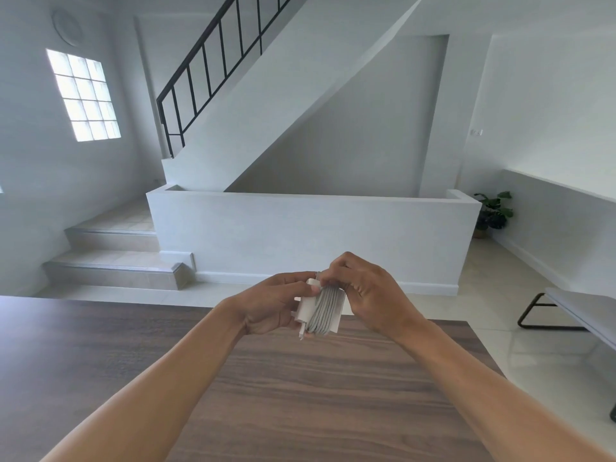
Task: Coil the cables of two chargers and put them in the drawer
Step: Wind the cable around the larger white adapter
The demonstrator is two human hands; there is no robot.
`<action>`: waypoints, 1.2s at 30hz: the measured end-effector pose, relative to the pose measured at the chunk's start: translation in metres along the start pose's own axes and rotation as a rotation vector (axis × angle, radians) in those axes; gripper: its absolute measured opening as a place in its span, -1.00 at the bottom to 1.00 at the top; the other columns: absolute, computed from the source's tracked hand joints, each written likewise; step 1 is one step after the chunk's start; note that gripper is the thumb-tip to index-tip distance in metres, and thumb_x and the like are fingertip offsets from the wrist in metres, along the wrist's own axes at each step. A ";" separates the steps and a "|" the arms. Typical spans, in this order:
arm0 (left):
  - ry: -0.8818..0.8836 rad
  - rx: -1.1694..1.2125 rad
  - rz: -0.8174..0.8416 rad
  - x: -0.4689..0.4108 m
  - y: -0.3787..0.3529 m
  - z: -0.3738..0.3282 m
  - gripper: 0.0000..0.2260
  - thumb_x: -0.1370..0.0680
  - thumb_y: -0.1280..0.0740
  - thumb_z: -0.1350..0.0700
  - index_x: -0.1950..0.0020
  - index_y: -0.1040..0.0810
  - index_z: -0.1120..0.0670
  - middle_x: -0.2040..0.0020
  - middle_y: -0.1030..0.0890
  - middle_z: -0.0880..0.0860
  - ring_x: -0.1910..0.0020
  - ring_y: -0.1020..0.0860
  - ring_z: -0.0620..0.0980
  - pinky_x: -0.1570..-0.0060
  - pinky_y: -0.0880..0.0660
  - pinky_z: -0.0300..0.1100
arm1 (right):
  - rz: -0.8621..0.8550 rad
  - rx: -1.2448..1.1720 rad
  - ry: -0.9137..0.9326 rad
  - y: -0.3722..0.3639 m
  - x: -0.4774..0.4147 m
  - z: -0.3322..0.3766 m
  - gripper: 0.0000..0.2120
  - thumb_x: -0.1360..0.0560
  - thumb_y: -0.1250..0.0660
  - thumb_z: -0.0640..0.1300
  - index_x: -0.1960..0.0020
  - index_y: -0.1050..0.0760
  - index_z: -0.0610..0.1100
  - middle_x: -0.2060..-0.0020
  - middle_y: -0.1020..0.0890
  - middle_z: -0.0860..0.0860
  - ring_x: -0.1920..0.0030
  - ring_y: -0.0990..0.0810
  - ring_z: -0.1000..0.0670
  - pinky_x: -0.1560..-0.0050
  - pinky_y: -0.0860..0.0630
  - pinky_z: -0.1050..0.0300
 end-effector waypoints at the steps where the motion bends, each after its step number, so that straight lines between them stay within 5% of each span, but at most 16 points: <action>1: -0.004 0.004 0.003 0.000 -0.001 -0.001 -0.59 -0.49 -0.40 0.03 -0.30 -0.55 0.15 -0.18 -0.53 0.19 -0.15 -0.50 0.21 -0.15 -0.46 0.28 | 0.007 0.004 0.003 0.001 0.000 -0.001 -0.62 -0.49 -0.28 -0.39 -0.05 -0.54 0.09 0.09 -0.43 0.26 0.14 -0.52 0.13 0.16 -0.53 0.16; 4: -0.024 0.014 -0.004 -0.001 -0.001 0.000 -0.62 -0.55 -0.34 0.01 -0.33 -0.54 0.12 -0.17 -0.55 0.16 -0.13 -0.52 0.17 0.00 -0.54 0.08 | 0.026 -0.046 -0.017 0.001 -0.002 -0.003 -0.60 -0.50 -0.26 -0.40 -0.02 -0.55 0.11 0.07 -0.47 0.24 0.11 -0.56 0.13 0.11 -0.56 0.09; 7: -0.028 0.023 -0.019 -0.004 0.000 0.000 -0.66 -0.51 -0.40 0.04 -0.26 -0.58 0.10 -0.11 -0.59 0.12 -0.07 -0.56 0.15 -0.10 -0.45 0.17 | -0.034 -0.280 -0.187 0.001 -0.002 -0.009 -0.64 -0.54 -0.23 -0.37 0.05 -0.59 0.07 0.03 -0.54 0.14 0.04 -0.58 0.11 0.01 -0.57 0.10; 12: -0.053 0.046 -0.075 -0.009 0.001 -0.008 -0.68 -0.47 -0.41 0.06 -0.21 -0.61 0.04 -0.14 -0.60 0.16 -0.07 -0.56 0.18 0.03 -0.53 0.07 | -0.040 -0.567 -0.643 -0.011 0.010 -0.024 -0.75 -0.63 -0.17 -0.04 -0.30 -0.40 0.06 -0.14 -0.54 0.01 0.04 -0.60 0.04 0.14 -0.56 0.25; 14: -0.070 0.053 -0.102 -0.010 0.001 -0.008 -0.72 -0.46 -0.39 0.09 -0.17 -0.63 0.02 -0.14 -0.62 0.16 -0.07 -0.57 0.17 0.11 -0.58 0.06 | 0.007 -0.780 -0.774 -0.020 0.017 -0.025 -0.70 -0.65 -0.11 0.00 -0.32 -0.42 -0.05 -0.14 -0.59 -0.10 0.07 -0.62 -0.01 0.13 -0.57 0.14; 20: -0.106 0.067 -0.115 -0.010 0.003 -0.002 -0.75 -0.44 -0.37 0.18 -0.10 -0.65 0.00 -0.09 -0.64 0.17 -0.09 -0.61 0.17 -0.21 -0.37 0.38 | 0.044 -0.946 -0.734 -0.028 0.024 -0.019 -0.72 -0.63 -0.18 -0.03 -0.17 -0.60 -0.10 0.02 -0.68 -0.12 0.14 -0.63 -0.08 0.13 -0.58 0.00; 28: -0.127 0.049 -0.081 -0.007 -0.007 -0.004 -0.67 -0.38 -0.34 0.22 -0.13 -0.58 0.03 -0.04 -0.64 0.19 0.04 -0.61 0.17 0.23 -0.58 -0.01 | 0.021 -0.894 -0.732 -0.024 0.025 -0.018 -0.70 -0.58 -0.25 0.02 -0.16 -0.61 -0.13 -0.04 -0.67 -0.18 0.15 -0.64 -0.10 0.19 -0.56 0.07; 36: -0.161 0.088 -0.027 -0.008 -0.018 -0.009 -0.68 -0.44 -0.31 0.25 -0.18 -0.54 0.06 -0.05 -0.63 0.18 -0.02 -0.60 0.20 0.18 -0.58 0.04 | -0.002 -0.850 -0.751 -0.008 0.028 -0.019 -0.73 -0.59 -0.25 0.00 -0.13 -0.62 -0.12 -0.03 -0.67 -0.22 0.03 -0.64 -0.37 -0.06 -0.61 -0.14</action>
Point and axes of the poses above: each hand's wrist, its own x-axis away from the middle knuckle, its own y-axis out of the back of the hand, z = x × y, the point moved 4 cm from there along -x, towards the middle knuckle
